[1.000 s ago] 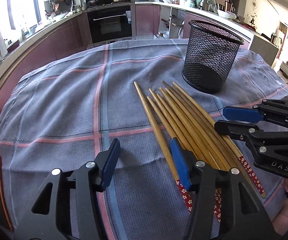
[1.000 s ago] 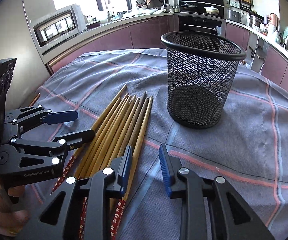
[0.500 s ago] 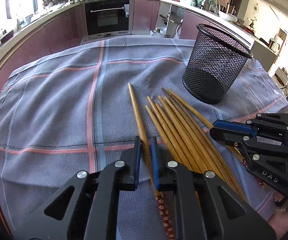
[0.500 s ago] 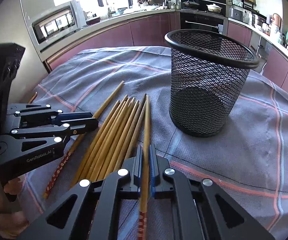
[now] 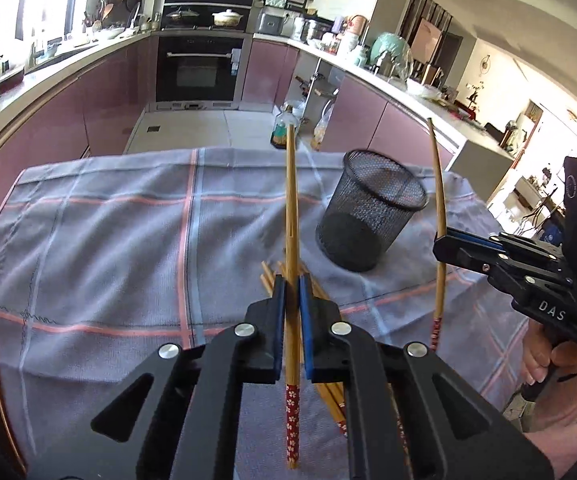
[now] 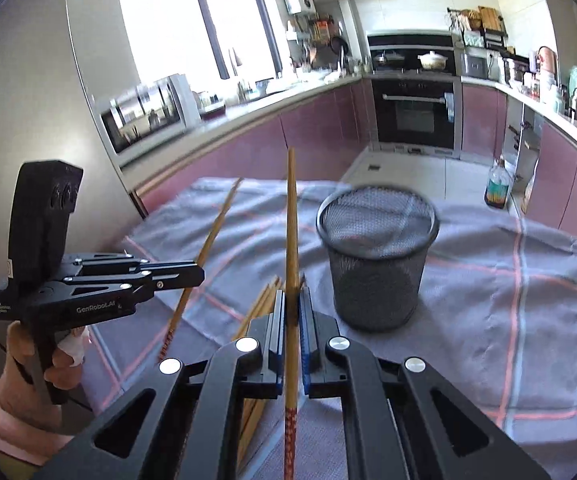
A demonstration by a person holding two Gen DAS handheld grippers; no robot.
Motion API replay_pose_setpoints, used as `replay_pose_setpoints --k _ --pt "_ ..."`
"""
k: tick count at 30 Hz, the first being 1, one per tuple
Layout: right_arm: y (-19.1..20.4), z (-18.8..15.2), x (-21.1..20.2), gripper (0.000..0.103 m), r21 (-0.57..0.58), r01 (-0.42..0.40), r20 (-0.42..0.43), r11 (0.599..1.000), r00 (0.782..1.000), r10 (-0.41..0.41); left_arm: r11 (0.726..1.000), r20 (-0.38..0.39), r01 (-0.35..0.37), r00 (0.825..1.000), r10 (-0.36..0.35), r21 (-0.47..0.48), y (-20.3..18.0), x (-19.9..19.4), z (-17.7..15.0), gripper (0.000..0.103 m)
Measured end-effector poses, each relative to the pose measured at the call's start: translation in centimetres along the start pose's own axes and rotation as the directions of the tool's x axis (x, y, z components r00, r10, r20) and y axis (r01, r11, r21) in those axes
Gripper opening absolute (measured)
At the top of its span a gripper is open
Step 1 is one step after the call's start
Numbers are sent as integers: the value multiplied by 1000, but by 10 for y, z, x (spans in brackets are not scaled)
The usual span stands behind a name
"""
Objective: Organize utensils
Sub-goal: 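Lift the left tool's chopstick upright into the mesh cup while the right tool inserts its own, then open the left tool to release its chopstick while the right tool releases its own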
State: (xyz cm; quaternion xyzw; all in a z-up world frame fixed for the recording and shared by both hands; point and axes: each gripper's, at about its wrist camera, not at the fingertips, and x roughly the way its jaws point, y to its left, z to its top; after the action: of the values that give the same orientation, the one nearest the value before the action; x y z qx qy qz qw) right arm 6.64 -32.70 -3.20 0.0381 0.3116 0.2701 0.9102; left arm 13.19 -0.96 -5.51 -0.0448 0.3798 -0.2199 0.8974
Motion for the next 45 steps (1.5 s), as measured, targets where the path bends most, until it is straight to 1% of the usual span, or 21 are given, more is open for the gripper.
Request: replay_pose_setpoints --k 3,7,9,13,15,18,20,22,23,28,32,34,37,42,44,45 --pt "-2 13 -18 5 -6 -10 70 1000 997 11 998 74 56 996 -57 17 -9 -24 18 8" --pt "-4 32 -34 5 -27 -1 145 1000 989 5 992 163 122 978 -127 40 -19 -55 41 8" --pt "-6 43 -40 5 -33 5 176 999 984 1 990 210 134 968 -141 48 -24 -67 56 8" --pt "-11 62 -50 5 -47 24 241 999 970 -12 987 276 149 948 -159 57 -35 -82 84 8" --pt "-14 72 -52 5 -48 42 267 998 963 -27 986 294 157 941 -167 58 -40 -84 98 8" --pt "-23 84 -52 5 -45 72 303 996 951 -55 984 306 164 936 -176 67 -51 -82 117 8" --pt "-32 90 -49 5 -31 84 314 996 947 -70 983 300 163 937 -180 79 -57 -74 125 8" --pt "-41 95 -42 5 -14 98 310 995 947 -89 983 279 158 944 -178 95 -65 -64 133 8" --pt "-43 95 -38 5 -9 102 301 995 949 -95 984 265 145 950 -167 102 -69 -58 136 8" --pt "-62 89 -1 5 31 91 193 995 977 -95 983 144 123 979 -143 137 -85 -22 136 8" --pt "-69 83 26 5 46 91 98 995 991 -95 985 52 111 992 -118 134 -87 14 130 8" --pt "-72 81 36 5 56 85 52 995 995 -88 985 17 110 993 -113 131 -86 35 123 8" --pt "-74 80 47 5 66 91 8 994 996 -91 987 -15 107 994 -106 122 -79 55 116 8" --pt "-76 80 54 6 81 103 -16 991 995 -102 989 -34 106 994 -103 103 -70 72 113 8" --pt "-76 78 55 7 91 110 -15 990 994 -109 991 -30 90 996 -88 99 -62 79 112 12" --pt "-77 78 56 8 96 112 -15 989 994 -111 992 -33 91 996 -89 92 -61 79 112 15"
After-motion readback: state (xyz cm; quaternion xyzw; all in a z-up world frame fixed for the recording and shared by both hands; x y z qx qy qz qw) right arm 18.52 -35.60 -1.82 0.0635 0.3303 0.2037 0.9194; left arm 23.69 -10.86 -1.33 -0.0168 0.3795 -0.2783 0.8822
